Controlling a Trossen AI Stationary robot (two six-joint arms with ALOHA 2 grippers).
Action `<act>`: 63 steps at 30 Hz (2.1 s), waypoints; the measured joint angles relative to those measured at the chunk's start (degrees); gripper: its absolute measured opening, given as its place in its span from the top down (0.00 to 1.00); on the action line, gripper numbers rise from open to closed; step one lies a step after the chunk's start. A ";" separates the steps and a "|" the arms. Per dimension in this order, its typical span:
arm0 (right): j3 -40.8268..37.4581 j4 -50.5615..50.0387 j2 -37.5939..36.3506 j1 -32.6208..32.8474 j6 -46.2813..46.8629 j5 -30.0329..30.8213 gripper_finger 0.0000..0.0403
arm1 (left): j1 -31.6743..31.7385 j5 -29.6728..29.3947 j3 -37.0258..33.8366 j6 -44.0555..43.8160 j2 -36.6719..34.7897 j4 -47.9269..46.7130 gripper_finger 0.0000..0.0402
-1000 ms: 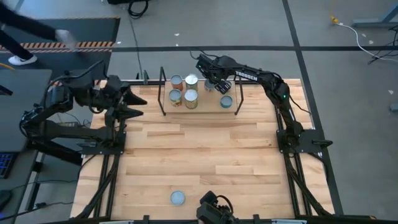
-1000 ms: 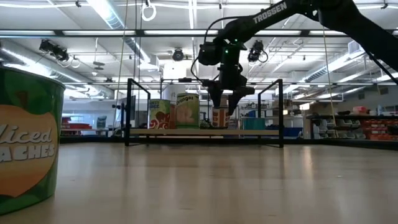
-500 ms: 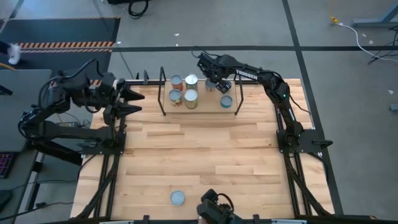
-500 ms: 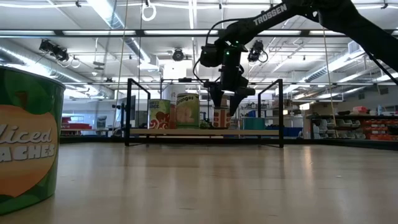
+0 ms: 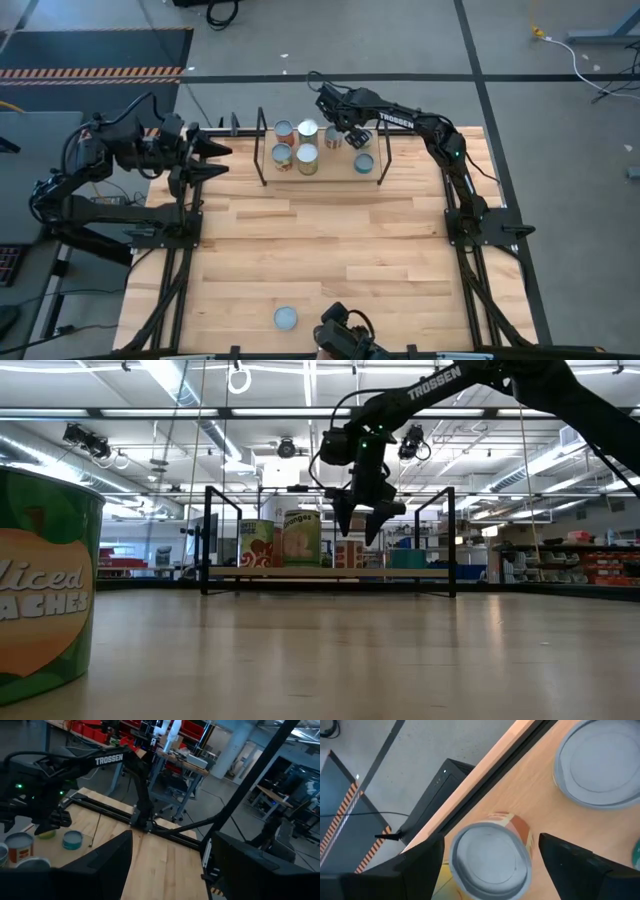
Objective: Pick and place cans onto a shelf
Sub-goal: Put the canned diced tomatoes on the shelf
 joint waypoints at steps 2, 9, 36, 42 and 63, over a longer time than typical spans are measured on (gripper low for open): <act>0.00 0.00 0.00 0.00 0.00 0.08 0.18 | 0.00 0.00 0.00 0.00 0.02 -0.02 0.32; 1.61 0.36 -2.12 1.81 -7.46 8.00 0.19 | 0.00 -1.57 0.00 0.01 -1.15 -0.53 0.32; -7.56 7.96 -2.10 1.10 -8.33 -4.00 0.98 | 0.00 -4.53 0.02 -0.53 -1.86 -1.20 0.32; -7.56 8.07 -2.08 1.38 -8.01 -3.29 0.98 | 0.00 -5.40 0.01 -0.32 -1.99 -1.39 0.32; -5.47 8.34 -1.92 1.92 -8.33 -1.24 0.99 | -0.02 -5.70 0.00 -0.59 -3.71 -2.04 0.32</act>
